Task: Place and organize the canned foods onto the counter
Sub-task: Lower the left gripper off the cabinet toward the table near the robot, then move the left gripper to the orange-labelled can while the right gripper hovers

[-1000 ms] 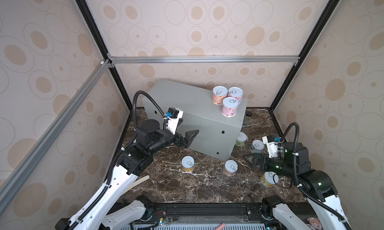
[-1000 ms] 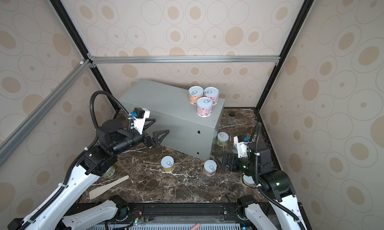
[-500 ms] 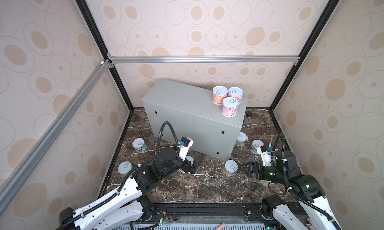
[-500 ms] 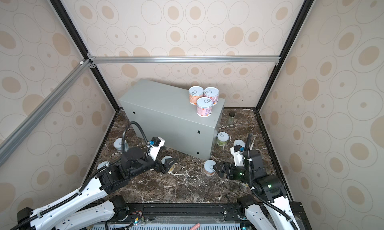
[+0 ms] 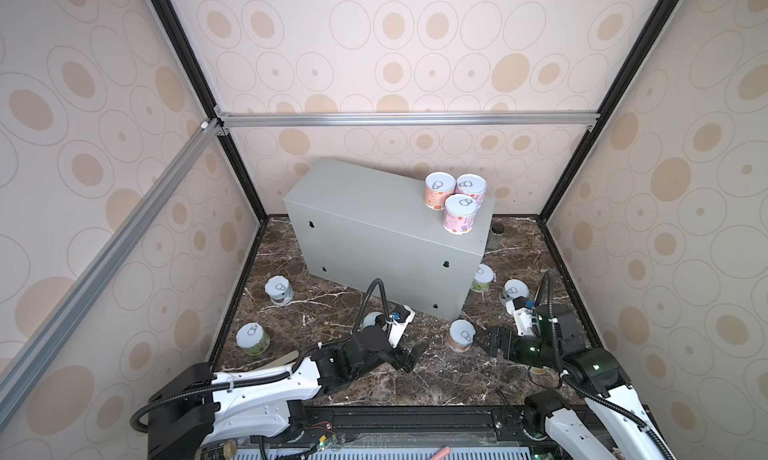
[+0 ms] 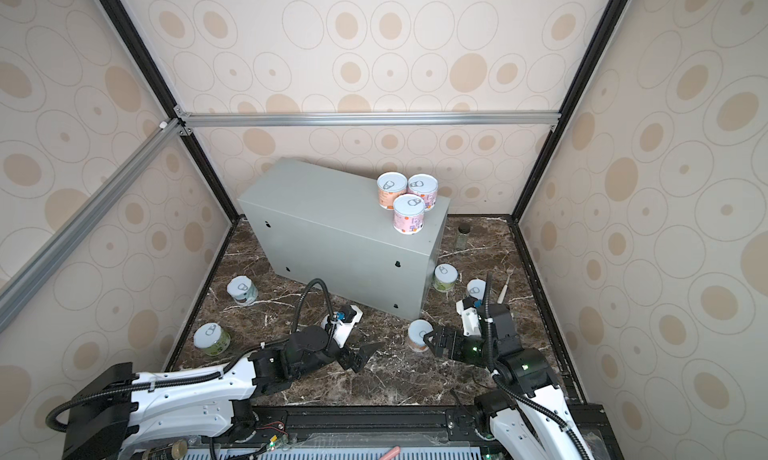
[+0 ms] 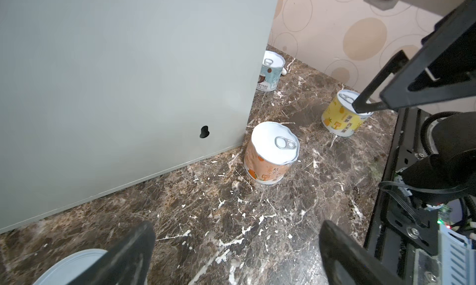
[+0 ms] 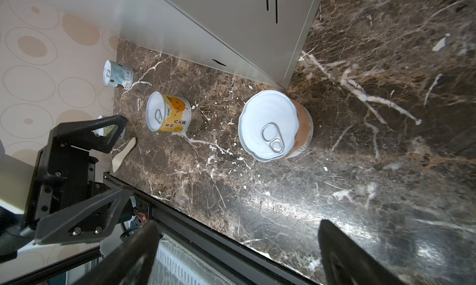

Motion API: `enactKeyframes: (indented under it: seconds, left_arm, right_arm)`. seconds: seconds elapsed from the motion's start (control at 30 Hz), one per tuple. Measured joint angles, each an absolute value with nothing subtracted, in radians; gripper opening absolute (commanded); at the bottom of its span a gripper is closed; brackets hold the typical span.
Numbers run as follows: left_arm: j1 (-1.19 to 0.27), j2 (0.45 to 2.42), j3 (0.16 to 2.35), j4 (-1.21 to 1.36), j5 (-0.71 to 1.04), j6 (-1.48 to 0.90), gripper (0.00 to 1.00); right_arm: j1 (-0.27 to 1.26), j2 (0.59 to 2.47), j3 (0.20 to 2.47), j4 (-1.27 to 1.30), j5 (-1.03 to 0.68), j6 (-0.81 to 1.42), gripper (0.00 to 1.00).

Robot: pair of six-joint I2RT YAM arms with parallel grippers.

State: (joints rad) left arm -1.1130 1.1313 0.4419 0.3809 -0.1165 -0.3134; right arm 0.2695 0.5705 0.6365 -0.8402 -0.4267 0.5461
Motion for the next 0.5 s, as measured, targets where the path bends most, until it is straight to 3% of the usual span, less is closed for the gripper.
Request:
enactKeyframes:
  seconds: [0.5]
  left_arm:
    - [-1.114,1.639,0.326,1.076,-0.04,-0.254,0.99]
  right_arm:
    - [0.27,0.575,0.536,-0.696,-0.421,0.596,0.99]
